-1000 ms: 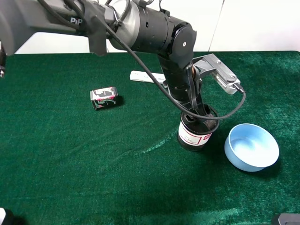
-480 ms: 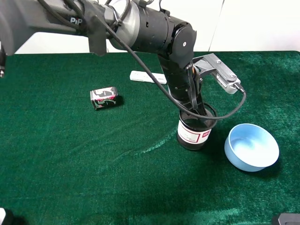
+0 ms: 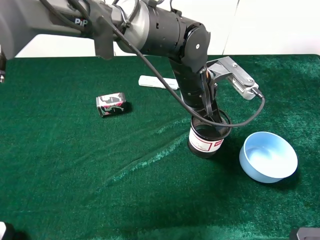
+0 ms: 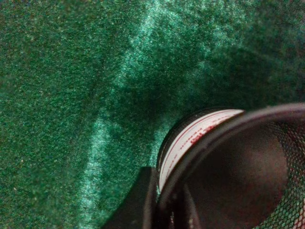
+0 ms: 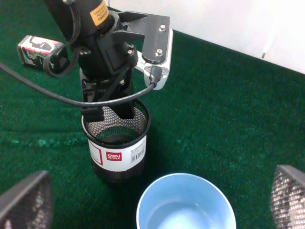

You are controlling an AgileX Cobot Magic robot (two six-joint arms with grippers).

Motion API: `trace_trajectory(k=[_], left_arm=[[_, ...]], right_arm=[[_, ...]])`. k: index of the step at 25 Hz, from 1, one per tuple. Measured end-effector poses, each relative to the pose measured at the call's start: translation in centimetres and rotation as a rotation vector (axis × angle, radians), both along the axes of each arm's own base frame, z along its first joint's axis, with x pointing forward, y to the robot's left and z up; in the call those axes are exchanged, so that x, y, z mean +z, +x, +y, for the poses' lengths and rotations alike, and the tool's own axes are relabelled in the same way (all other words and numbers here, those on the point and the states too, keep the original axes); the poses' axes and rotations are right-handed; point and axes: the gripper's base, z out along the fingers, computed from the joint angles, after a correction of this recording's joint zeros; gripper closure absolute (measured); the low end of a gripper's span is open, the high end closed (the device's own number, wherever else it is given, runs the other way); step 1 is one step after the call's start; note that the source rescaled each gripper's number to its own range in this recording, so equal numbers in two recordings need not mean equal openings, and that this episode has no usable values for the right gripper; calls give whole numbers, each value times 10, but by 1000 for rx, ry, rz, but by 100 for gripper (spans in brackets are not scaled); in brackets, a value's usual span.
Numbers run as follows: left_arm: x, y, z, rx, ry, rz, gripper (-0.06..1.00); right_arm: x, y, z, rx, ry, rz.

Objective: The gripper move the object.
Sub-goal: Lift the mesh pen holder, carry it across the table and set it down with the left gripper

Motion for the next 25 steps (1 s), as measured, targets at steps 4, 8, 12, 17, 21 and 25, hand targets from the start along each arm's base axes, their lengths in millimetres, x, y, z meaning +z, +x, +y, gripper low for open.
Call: trace_trajectory(k=[4, 8, 12, 17, 21, 25], left_arm=[[7, 1, -4, 7, -20, 8, 94], [14, 1, -3, 2, -16, 10, 94], [37, -3, 4, 9, -1, 9, 94], [71, -12, 15, 7, 16, 23, 94], [93, -19, 27, 0, 38, 10, 94], [105, -29, 51, 39, 36, 12, 94]], right_arm=[[0, 0, 0, 0, 0, 0], [0, 0, 0, 0, 0, 0], [0, 0, 0, 0, 0, 0], [0, 0, 0, 0, 0, 0], [0, 0, 0, 0, 0, 0], [0, 0, 0, 0, 0, 0]])
